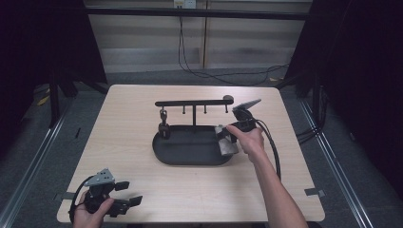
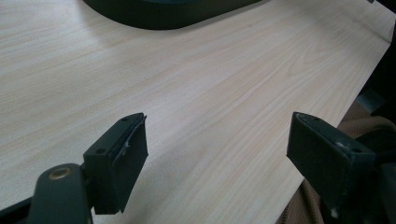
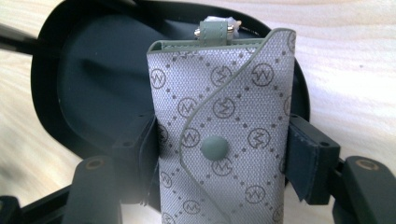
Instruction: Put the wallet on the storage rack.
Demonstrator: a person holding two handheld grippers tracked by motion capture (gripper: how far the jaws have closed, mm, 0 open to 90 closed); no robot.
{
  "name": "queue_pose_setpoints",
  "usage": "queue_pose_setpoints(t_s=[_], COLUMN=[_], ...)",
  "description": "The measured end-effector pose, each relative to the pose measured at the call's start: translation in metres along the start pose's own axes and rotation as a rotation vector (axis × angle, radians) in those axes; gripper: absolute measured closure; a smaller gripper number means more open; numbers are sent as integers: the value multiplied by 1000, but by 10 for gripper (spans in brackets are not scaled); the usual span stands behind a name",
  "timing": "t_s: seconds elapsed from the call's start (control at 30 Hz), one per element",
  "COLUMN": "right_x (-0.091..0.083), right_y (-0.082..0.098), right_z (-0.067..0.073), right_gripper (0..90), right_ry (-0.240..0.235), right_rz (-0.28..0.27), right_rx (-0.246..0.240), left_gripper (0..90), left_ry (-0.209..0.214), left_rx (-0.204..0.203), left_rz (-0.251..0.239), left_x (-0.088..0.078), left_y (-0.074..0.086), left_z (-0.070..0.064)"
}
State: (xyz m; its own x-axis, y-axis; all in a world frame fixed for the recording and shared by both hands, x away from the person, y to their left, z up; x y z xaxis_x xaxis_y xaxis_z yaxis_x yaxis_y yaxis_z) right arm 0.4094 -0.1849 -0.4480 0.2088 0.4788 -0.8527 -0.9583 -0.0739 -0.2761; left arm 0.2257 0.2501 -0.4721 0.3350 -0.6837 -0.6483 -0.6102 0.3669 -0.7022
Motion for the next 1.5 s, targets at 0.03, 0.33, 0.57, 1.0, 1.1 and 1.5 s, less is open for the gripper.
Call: queue_pose_setpoints(t_s=[0.03, 0.33, 0.57, 1.0, 1.1, 1.5], right_x=[1, 13, 27, 36, 33, 12], right_y=[0, -3, -1, 2, 2, 5], right_z=[0, 4, 1, 1, 3, 4], right_gripper=[341, 341, 340, 304, 300, 284], right_ry=[-3, -22, -14, 1, -4, -6], right_rz=[1, -16, -5, 9, 4, -85], right_rx=[-3, 24, 34, 18, 10, -65], left_gripper=[202, 202, 202, 201, 201, 200], left_ry=[1, 2, 1, 1, 2, -10], left_rx=[0, -1, 1, 4, 2, -34], left_rz=[-1, 0, -3, -8, -8, -54], left_x=[0, 0, -1, -1, 0, -4], left_y=[0, 0, 0, 0, 0, 0], left_z=[0, 0, 0, 1, 1, 3])
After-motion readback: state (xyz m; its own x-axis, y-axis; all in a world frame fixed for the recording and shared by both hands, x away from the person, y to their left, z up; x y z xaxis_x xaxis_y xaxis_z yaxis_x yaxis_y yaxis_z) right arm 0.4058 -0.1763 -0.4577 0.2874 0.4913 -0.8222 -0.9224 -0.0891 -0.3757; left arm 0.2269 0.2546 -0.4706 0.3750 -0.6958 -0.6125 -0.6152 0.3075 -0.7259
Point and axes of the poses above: each handheld gripper's, and its own axes: x roughly forward along the jaws, y roughly out of its underside, z roughly to its left, the point moved 1 cm from there along x, roughly forward along the jaws, and after that the axes turned 1 degree about z, right-handed, at the moved point
